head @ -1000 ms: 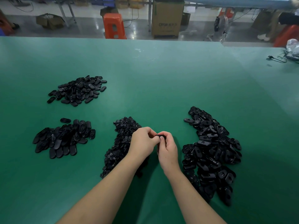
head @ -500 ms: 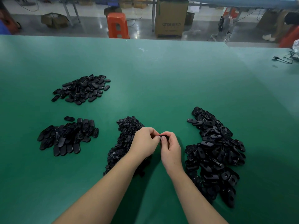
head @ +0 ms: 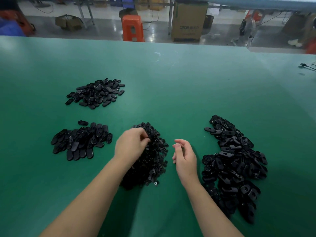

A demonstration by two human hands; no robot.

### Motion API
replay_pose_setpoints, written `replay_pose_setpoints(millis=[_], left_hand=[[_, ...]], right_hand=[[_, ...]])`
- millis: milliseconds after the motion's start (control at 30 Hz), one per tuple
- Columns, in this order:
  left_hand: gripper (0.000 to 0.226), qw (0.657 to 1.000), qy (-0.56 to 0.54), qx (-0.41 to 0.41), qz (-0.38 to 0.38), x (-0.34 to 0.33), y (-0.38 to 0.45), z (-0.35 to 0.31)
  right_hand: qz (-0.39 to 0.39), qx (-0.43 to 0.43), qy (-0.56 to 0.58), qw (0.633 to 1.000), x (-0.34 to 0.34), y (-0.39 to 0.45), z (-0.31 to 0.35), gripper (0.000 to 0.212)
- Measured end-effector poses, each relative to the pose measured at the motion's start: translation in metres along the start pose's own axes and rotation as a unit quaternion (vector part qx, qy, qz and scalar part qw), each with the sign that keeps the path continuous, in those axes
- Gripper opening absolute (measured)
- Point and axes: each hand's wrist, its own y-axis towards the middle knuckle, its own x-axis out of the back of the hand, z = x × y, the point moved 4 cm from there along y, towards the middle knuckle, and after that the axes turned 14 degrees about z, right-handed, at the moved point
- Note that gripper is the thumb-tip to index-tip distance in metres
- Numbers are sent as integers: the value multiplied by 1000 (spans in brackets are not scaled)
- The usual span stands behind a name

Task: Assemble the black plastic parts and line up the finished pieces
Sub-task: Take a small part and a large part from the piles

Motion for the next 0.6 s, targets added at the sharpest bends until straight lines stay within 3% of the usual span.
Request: replay_pose_setpoints(millis=[233, 367, 500, 600], left_hand=[[12, 970, 19, 162, -178, 66, -10, 119], [13, 953, -4, 238, -187, 78, -14, 165], [11, 958, -21, 222, -182, 72, -14, 171], [13, 974, -31, 138, -177, 59, -10, 152]], right_hand=[[11, -9, -16, 1000, -1, -1, 1, 16], [11, -14, -29, 999, -2, -1, 3, 17], [10, -10, -40, 999, -2, -2, 5, 17], [10, -13, -49, 999, -3, -2, 5, 17]])
